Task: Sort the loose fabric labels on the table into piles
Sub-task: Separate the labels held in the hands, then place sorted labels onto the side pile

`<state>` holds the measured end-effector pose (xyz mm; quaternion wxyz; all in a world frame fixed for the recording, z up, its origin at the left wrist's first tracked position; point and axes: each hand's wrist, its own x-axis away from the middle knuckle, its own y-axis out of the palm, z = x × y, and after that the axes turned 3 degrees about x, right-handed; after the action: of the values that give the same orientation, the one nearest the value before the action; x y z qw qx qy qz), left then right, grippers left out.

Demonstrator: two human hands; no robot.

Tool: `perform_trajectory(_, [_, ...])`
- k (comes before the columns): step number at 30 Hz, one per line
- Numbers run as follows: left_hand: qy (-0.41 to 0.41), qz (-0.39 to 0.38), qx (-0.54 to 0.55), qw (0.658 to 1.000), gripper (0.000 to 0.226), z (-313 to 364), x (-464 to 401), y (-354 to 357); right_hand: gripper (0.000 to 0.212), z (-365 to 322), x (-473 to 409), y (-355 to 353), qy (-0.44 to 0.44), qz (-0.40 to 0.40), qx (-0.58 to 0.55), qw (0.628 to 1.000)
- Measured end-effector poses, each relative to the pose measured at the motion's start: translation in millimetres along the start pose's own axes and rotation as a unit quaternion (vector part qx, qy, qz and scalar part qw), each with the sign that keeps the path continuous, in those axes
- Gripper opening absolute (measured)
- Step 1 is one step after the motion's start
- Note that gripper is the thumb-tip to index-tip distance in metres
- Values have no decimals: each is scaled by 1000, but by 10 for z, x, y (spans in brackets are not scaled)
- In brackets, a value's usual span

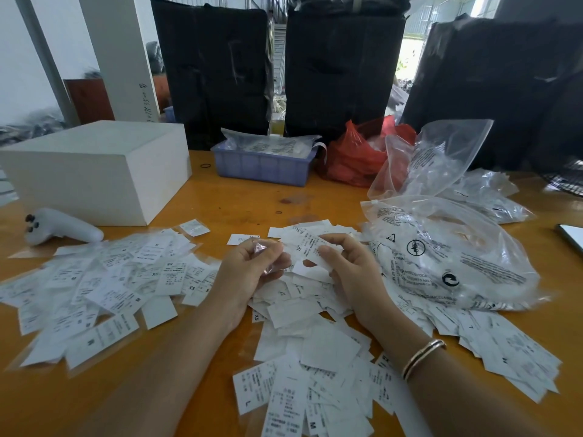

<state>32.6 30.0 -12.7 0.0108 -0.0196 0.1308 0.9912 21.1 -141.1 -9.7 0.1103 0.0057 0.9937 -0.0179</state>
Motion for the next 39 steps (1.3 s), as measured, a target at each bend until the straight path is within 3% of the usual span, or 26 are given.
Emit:
perform_trajectory(8, [15, 3, -21, 1000, 11, -24, 1, -14, 15, 44, -12, 17, 6, -49, 58, 997])
perform_trajectory(18, [27, -36, -131, 990, 14, -29, 34, 17, 20, 80, -4, 26, -47, -71, 206, 975])
perform_trajectory(23, [31, 3, -79, 996, 15, -7, 14, 8, 10, 35, -7, 21, 1, -47, 113, 993])
perform_trajectory(26, [42, -1, -119, 992, 17, -10, 23, -2, 6, 31, -20, 32, 19, -42, 136, 990])
perform_trajectory(33, [103, -31, -257, 960, 17, -28, 41, 18, 14, 86, -27, 54, -17, -48, 193, 980])
perform_trajectory(36, [118, -48, -274, 953, 17, -8, 50, -1, 11, 107, -8, 87, -65, -51, 277, 957])
perform_trajectory(39, [138, -27, -280, 950, 14, 33, 44, -40, 27, 118, 53, 99, -142, -64, 307, 939])
